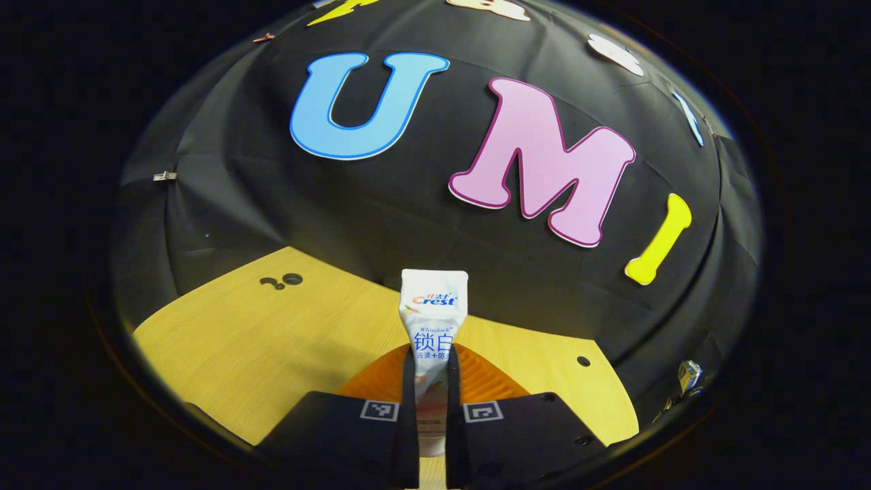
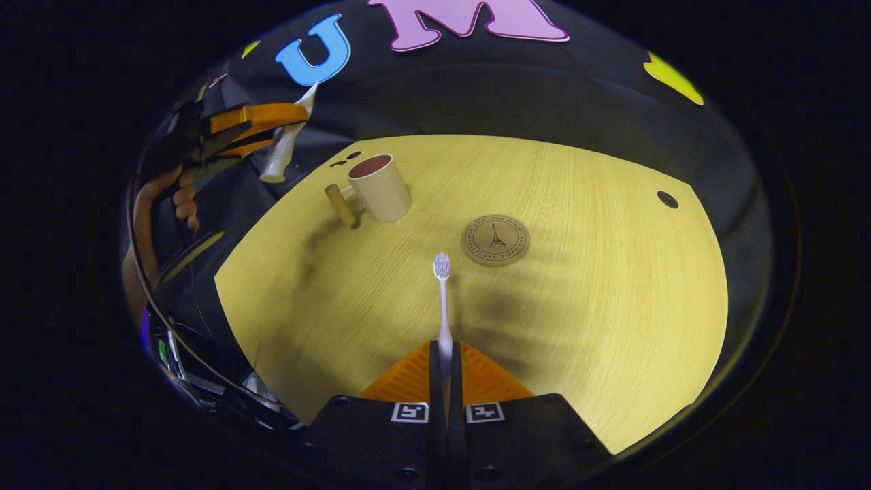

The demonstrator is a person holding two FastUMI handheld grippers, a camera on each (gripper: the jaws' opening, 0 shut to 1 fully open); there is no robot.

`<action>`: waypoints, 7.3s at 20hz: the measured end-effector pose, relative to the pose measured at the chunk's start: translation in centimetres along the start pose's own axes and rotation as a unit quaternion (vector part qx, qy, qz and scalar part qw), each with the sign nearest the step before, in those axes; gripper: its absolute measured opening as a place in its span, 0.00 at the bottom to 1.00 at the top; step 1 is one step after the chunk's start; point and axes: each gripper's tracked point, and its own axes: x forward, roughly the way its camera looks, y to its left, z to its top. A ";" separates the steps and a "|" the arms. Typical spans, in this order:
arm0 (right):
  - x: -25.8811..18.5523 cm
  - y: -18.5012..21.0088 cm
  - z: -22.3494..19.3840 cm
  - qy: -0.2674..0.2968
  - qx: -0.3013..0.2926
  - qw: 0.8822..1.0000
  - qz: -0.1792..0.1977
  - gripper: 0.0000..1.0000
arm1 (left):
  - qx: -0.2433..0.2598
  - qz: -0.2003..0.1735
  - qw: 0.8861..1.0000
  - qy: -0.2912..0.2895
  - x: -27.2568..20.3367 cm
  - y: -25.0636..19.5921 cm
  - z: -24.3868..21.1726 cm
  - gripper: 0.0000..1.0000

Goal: Put the toothbrush and toothpaste on the desktop into the cup, then pick up the cup and place it on the coaster on the desktop.

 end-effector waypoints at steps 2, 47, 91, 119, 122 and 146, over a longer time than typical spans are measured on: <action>-0.2 -0.5 -0.3 0.003 0.002 1.000 0.002 0.05 | 0.003 -0.003 1.000 -0.017 2.0 -0.4 0.6 0.20; 6.4 10.5 20.9 -0.219 -0.035 0.971 0.088 0.05 | 0.013 0.091 0.996 0.017 -10.6 9.1 -10.5 0.97; 10.1 11.2 26.7 -0.488 -0.026 0.871 0.044 0.43 | 0.023 0.107 0.994 0.025 -8.7 12.1 -15.8 0.98; 4.7 3.7 21.6 -0.414 -0.073 0.907 -0.014 1.00 | 0.083 0.025 0.994 0.063 -6.7 9.6 -12.5 0.98; 3.2 1.0 21.0 -0.407 -0.066 0.910 -0.036 1.00 | 0.118 -0.003 0.990 0.080 -4.9 8.2 -11.3 1.00; -5.9 -19.7 4.7 -0.303 0.079 0.927 -0.204 0.98 | 0.271 -0.046 0.868 0.413 6.3 7.5 -16.3 0.77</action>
